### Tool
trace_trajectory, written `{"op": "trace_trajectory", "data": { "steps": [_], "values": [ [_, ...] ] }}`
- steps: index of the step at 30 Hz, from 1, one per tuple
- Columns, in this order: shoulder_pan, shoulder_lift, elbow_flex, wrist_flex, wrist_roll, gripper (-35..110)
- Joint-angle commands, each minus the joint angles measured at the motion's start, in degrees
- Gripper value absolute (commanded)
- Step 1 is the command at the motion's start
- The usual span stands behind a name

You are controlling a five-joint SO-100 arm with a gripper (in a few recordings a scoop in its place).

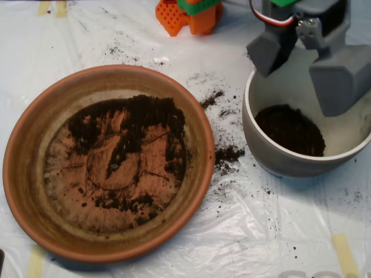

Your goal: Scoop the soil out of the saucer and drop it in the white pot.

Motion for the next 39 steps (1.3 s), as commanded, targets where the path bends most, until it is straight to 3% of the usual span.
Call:
{"op": "trace_trajectory", "data": {
  "steps": [1,8,13,23,39],
  "values": [
    [3.8,6.7,-7.6,0.5,1.0,34],
    [13.2,13.5,-4.7,0.3,3.3,33],
    [15.3,33.7,21.9,-11.2,3.0,33],
    [16.2,61.4,58.4,-24.0,2.8,27],
    [19.2,97.5,97.9,-34.0,-0.4,20]
  ]
}}
